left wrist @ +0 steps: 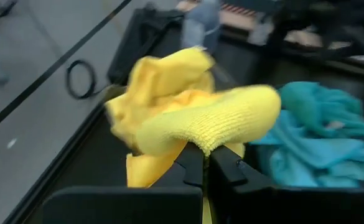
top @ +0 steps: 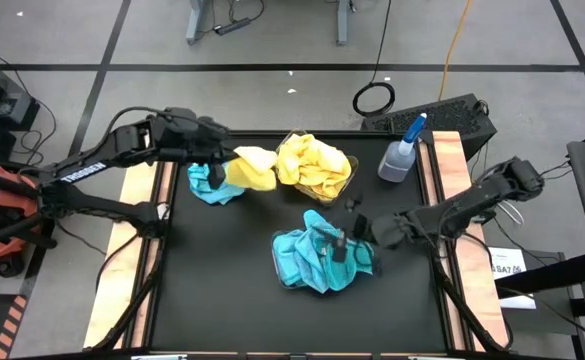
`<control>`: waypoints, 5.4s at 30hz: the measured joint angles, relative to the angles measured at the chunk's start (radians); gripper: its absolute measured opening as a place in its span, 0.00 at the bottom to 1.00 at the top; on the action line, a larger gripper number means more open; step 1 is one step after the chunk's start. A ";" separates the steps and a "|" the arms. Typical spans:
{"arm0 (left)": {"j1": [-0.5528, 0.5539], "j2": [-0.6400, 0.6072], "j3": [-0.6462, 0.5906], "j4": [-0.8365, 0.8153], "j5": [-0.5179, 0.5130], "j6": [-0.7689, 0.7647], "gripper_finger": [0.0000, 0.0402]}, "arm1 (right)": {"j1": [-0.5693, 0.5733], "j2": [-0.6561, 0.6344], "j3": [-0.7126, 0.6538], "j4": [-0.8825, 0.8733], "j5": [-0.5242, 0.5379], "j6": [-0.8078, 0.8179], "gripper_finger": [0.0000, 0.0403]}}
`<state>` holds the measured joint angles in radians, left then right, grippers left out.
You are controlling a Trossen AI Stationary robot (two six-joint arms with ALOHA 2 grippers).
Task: Sort microfiber towel by color & place in baskets
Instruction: Put the yellow microfiber cloth into the top transparent bin
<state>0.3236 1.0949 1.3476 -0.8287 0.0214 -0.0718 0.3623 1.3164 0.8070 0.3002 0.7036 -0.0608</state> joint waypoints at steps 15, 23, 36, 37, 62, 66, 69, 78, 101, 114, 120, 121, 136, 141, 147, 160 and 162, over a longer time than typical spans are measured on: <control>-0.194 0.062 0.000 0.244 0.037 0.049 0.00 | -0.260 0.185 0.000 0.419 -0.341 0.004 0.85; -0.236 0.150 0.000 0.397 0.136 0.090 0.00 | -0.316 0.328 0.000 0.669 -0.453 -0.004 0.85; -0.283 0.287 -0.001 0.563 0.349 0.106 0.00 | -0.349 0.531 0.252 0.598 -0.572 -0.039 0.85; -0.290 0.290 -0.001 0.563 0.361 0.108 0.00 | -0.350 0.538 0.273 0.581 -0.572 -0.047 0.84; -0.449 0.287 0.000 0.070 -0.080 0.239 0.03 | -0.322 0.278 0.315 0.020 -0.250 -0.344 0.01; -0.420 0.289 -0.017 0.138 -0.385 0.273 0.07 | -0.364 0.164 0.315 -0.136 -0.199 -0.307 0.01; -0.373 0.290 -0.030 0.226 -0.438 0.319 0.15 | -0.411 0.117 0.315 -0.258 -0.204 -0.246 0.00; -0.200 0.347 -0.033 0.342 -0.300 0.314 0.39 | -0.538 0.122 0.315 -0.450 -0.210 -0.168 0.00; -0.120 0.558 -0.034 0.349 -0.221 0.316 0.43 | -0.789 0.464 0.283 -0.515 -0.525 0.011 0.00; -0.164 0.525 -0.021 0.277 -0.215 0.312 0.43 | -0.814 0.516 0.285 -0.550 -0.624 0.076 0.08; -0.229 0.470 -0.003 0.191 -0.212 0.288 0.43 | -0.804 0.432 0.280 -0.608 -0.638 0.078 0.22; -0.240 0.457 -0.003 0.177 -0.212 0.287 0.43 | -0.799 0.410 0.278 -0.622 -0.643 0.078 0.25; -0.352 0.261 -0.010 0.090 -0.210 0.202 0.43 | -0.752 0.208 0.278 -0.800 -0.713 0.054 0.58; -0.326 0.288 -0.046 0.303 -0.209 0.286 0.43 | -0.752 0.211 0.280 -0.789 -0.710 0.059 0.58; -0.215 0.409 -0.050 0.466 -0.059 0.261 0.43 | -0.752 0.213 0.280 -0.794 -0.709 0.076 0.58; -0.028 0.624 -0.050 0.655 0.020 0.183 0.60 | -0.753 0.213 0.281 -0.804 -0.705 0.059 0.58; -0.010 0.642 -0.049 0.671 0.089 0.183 0.62 | -0.754 0.213 0.281 -0.801 -0.703 0.051 0.58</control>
<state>0.3140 1.7373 1.2984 -0.1574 0.1101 0.1116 -0.3912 1.5295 1.0878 -0.5011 0.0006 -0.0100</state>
